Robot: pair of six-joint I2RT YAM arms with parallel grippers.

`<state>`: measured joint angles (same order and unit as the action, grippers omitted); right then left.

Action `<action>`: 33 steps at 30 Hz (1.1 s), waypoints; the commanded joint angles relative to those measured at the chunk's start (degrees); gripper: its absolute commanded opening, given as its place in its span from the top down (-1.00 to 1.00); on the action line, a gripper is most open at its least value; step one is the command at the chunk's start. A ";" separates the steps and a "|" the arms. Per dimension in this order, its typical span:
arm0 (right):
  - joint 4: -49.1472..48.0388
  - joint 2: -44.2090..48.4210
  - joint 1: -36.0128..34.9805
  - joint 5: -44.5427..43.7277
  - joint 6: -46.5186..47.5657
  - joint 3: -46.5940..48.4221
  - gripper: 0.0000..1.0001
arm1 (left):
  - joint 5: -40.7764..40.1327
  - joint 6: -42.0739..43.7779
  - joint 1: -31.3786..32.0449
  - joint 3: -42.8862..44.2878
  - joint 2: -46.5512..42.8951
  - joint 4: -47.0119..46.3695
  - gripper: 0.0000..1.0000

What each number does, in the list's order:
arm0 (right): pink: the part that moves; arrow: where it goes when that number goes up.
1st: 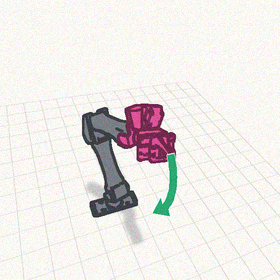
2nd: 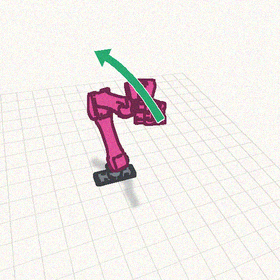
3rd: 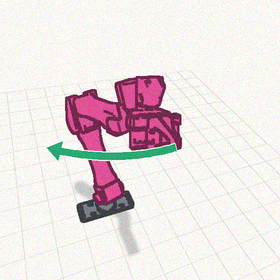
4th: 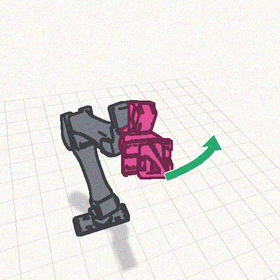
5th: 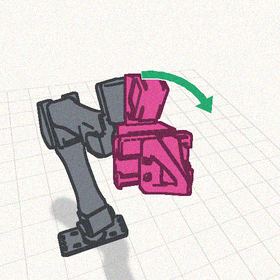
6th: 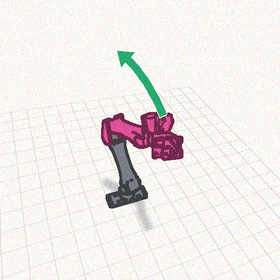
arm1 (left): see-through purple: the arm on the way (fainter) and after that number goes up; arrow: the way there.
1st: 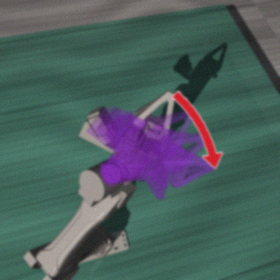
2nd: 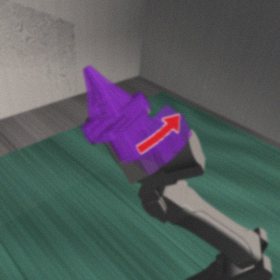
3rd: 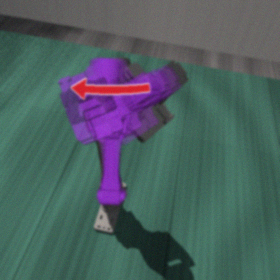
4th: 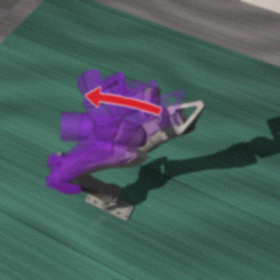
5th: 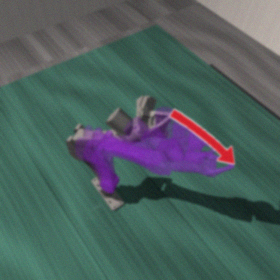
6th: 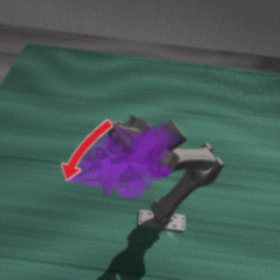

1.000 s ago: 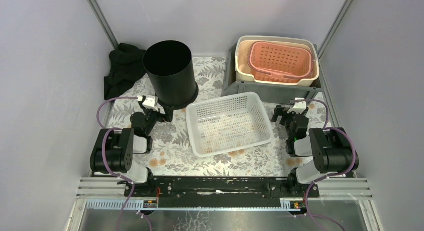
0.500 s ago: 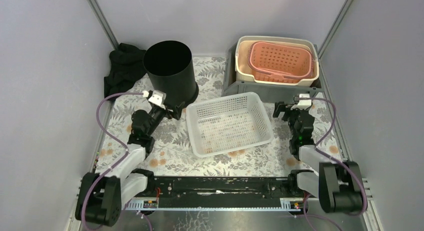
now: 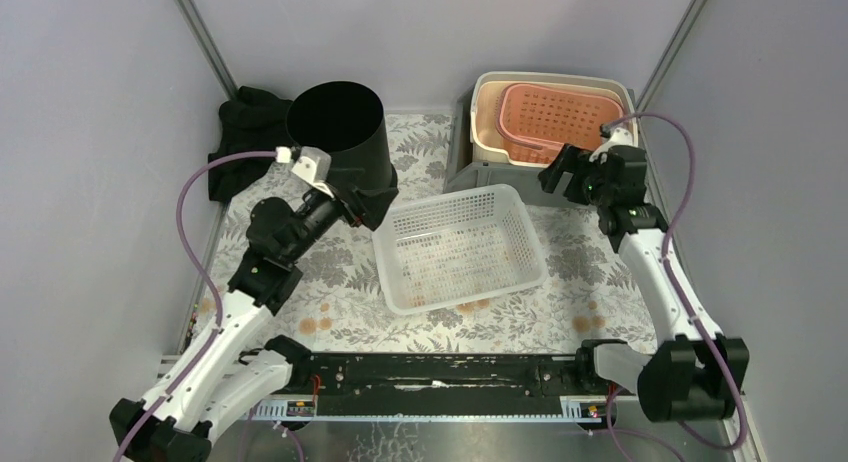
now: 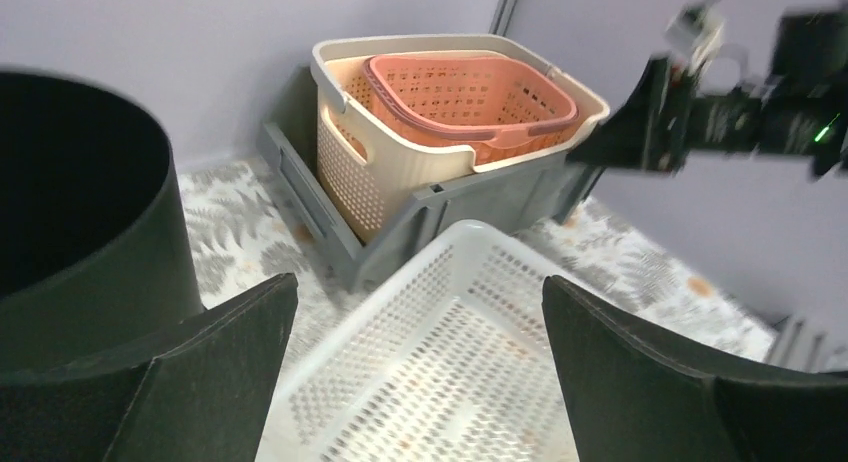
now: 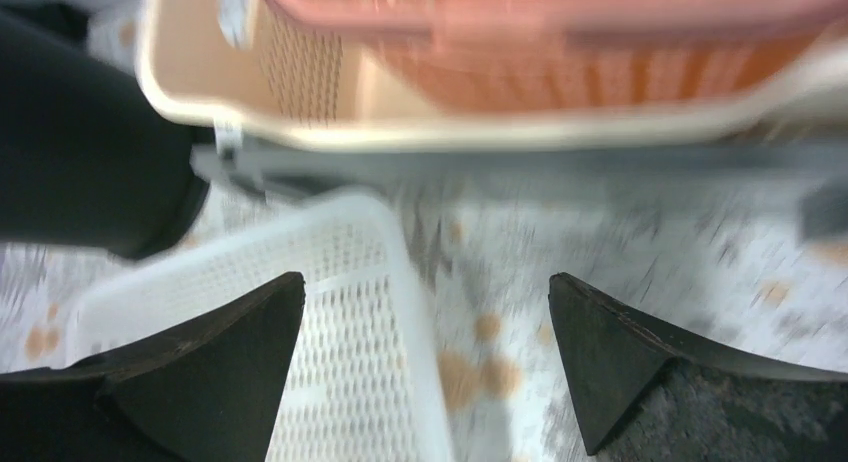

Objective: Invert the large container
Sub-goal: Move the container to the center of the board.

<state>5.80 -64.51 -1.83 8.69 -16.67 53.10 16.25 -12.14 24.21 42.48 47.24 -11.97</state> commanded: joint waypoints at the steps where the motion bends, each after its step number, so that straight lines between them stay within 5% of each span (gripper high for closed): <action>1: 14.97 -3.34 0.02 12.02 -5.70 -0.33 -0.99 | -11.25 -19.57 0.89 3.18 -3.64 12.44 -1.00; 9: 13.86 -4.85 0.16 16.64 -9.71 -1.44 -0.99 | -12.64 -22.70 0.85 15.35 2.10 33.78 -1.00; 20: 15.07 -5.64 0.21 17.66 -8.64 -4.40 -0.99 | -9.37 -29.66 0.62 9.65 2.37 34.20 -1.00; 27: 15.03 -6.89 0.54 3.17 -10.44 -1.89 -0.99 | -12.93 -30.29 0.67 9.81 5.16 38.58 -1.00; 33: 11.78 -12.67 3.67 -2.88 -13.94 1.16 -0.65 | -10.91 -28.71 0.64 12.42 9.20 41.03 -1.00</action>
<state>20.97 -73.84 -0.30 12.23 -27.55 50.46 4.69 -41.56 25.02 52.31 54.98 26.44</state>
